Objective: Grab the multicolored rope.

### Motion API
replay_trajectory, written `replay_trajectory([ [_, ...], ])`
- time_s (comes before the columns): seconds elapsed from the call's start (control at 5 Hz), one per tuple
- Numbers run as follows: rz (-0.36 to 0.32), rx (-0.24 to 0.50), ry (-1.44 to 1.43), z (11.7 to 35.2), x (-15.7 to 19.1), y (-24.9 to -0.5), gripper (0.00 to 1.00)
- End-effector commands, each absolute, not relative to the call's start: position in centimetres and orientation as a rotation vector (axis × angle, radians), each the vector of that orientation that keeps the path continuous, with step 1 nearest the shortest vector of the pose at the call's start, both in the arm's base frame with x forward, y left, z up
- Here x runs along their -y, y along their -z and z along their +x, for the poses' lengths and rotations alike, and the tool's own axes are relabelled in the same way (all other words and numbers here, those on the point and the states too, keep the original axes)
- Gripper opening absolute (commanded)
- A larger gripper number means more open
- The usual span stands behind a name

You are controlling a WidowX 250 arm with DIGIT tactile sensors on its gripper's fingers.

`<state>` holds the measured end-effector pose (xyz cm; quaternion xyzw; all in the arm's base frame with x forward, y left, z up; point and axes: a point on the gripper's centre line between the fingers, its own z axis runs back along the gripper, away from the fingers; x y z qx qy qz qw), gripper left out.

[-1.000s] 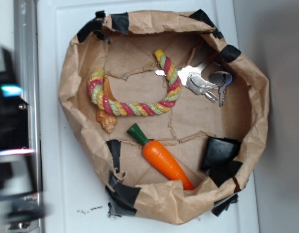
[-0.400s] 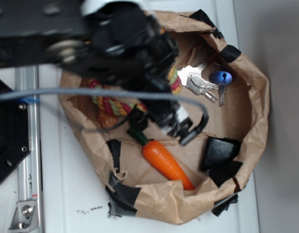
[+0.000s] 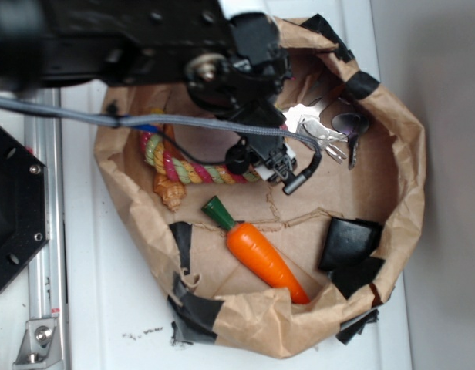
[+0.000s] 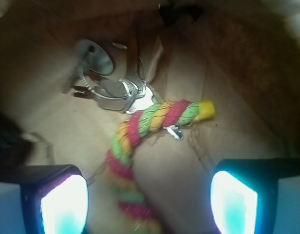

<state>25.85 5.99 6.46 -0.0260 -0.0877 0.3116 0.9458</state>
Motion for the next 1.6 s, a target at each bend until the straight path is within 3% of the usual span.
replay_trajectory([
  [0.0,-0.076,0.185,-0.486,27.3,-5.6,-4.1,0.48],
  [0.2,-0.107,0.182,-0.49,27.2,-5.9,-4.1,0.0],
  [0.8,-0.075,0.126,-0.459,27.2,-5.9,-2.6,0.0],
  [1.0,-0.094,0.108,-0.433,27.9,-5.5,-1.9,0.0],
  [1.2,-0.054,0.108,-0.402,28.3,-5.2,-2.0,0.57],
  [1.4,0.0,0.163,-0.4,27.6,-4.9,-3.6,1.0],
])
